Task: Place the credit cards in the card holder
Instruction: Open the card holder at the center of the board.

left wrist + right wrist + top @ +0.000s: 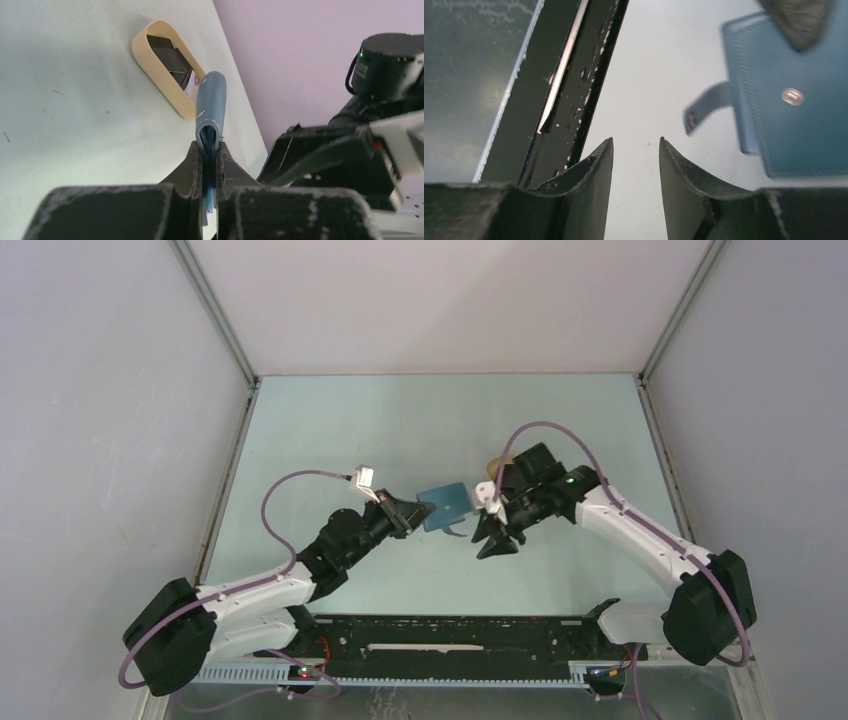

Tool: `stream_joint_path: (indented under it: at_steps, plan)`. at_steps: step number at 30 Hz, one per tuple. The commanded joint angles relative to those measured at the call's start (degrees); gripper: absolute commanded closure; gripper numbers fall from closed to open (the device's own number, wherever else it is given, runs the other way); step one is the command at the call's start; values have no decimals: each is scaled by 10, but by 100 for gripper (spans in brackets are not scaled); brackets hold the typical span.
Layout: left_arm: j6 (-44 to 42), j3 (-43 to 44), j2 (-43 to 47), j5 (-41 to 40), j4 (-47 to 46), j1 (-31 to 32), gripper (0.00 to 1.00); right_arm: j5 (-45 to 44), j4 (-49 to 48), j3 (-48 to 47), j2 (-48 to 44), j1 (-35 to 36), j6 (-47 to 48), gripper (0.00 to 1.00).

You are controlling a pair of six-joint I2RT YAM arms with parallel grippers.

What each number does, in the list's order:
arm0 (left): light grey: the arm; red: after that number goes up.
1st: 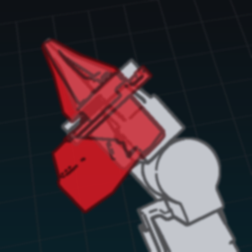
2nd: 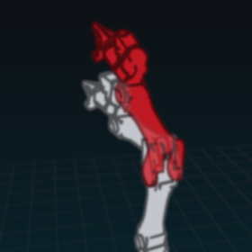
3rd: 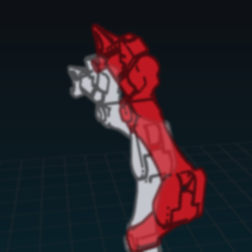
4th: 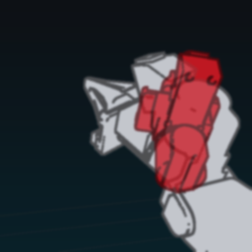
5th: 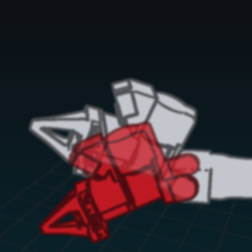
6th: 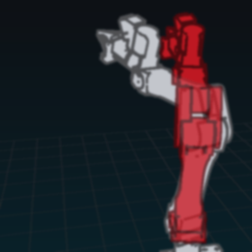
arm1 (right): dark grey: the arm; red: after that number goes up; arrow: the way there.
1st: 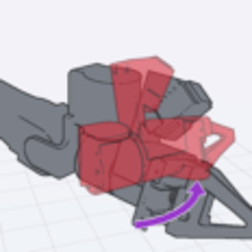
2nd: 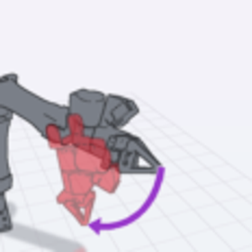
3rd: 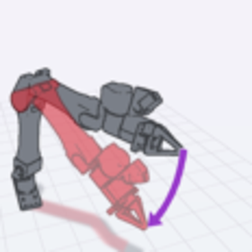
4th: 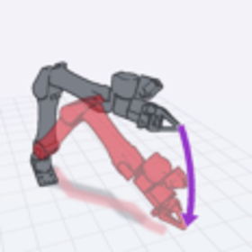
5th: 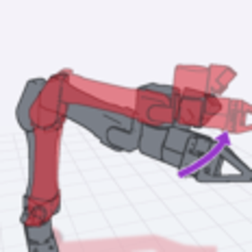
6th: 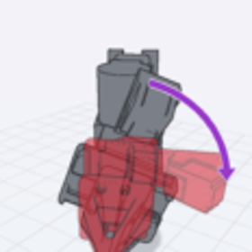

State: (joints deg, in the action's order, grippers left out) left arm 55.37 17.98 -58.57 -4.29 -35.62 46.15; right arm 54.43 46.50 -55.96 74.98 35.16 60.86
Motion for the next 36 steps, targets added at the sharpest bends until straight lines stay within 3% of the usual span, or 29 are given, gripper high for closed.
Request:
stream_joint_path:
  at_steps: [1,6,10,13,17,23,28,36]
  plan:
    - [-14,-20,9,38,-78,-14,100,132,18,-34,-49,-78,-45,52]
    - [-111,-38,37,79,-136,-17,100,174,-58,-34,-60,-157,-184,50]
    - [-141,-50,53,111,-190,-18,100,175,-127,-33,-38,-190,-300,46]
    - [-111,-48,47,124,-213,-21,100,173,-148,-30,-20,-195,-345,37]
    - [-40,-59,0,149,-329,-22,100,178,-175,-29,7,-194,-408,28]
    - [9,-54,-75,177,-443,-22,100,195,-197,-29,31,-173,-443,23]
    - [16,-43,-90,195,-450,-22,100,208,-206,-30,39,-165,-456,27]
    - [17,-41,-86,196,-450,-22,100,267,-228,-29,42,-164,-480,48]
